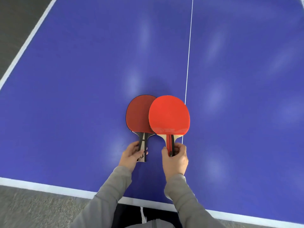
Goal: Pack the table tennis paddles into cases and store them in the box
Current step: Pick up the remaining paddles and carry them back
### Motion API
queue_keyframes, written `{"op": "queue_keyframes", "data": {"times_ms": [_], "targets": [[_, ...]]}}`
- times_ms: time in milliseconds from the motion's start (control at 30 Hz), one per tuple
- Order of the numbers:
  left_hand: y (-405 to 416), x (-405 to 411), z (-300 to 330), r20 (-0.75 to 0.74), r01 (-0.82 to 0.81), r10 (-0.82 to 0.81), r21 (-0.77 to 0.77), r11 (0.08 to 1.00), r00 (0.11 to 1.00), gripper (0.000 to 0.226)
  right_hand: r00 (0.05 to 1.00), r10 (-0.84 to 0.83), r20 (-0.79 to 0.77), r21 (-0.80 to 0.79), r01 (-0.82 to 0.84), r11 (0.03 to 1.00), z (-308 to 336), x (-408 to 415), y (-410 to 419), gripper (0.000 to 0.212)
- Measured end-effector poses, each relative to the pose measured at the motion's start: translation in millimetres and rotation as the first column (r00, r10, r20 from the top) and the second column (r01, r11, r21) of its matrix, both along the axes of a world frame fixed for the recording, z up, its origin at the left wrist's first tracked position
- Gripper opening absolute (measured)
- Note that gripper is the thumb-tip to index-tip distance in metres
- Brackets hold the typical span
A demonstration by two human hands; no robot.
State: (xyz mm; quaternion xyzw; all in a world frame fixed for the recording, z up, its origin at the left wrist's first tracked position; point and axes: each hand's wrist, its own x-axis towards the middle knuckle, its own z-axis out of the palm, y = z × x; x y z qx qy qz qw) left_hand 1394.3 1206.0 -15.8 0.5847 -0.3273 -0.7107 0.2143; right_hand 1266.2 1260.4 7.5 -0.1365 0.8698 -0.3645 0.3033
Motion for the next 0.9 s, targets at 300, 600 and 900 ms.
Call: {"op": "queue_keyframes", "data": {"times_ms": [300,600,900], "targets": [[-9.1,14.8,-12.6,-0.07,0.143,-0.144,-0.019,0.99,0.987,0.041,0.996,0.089,-0.029,0.055,-0.088,0.995,-5.6,53.5,-38.7,0.026],[-20.3,23.7,-17.7,-0.278,0.116,-0.054,0.214,0.97,0.959,0.032,0.987,0.111,-0.115,0.119,-0.098,0.988,-15.7,76.8,-45.1,0.026],[-24.8,24.7,-15.9,-0.299,0.101,-0.012,0.284,0.954,0.954,0.031,0.979,0.136,-0.151,0.082,-0.125,0.989,-16.8,78.5,-40.3,0.031]]}}
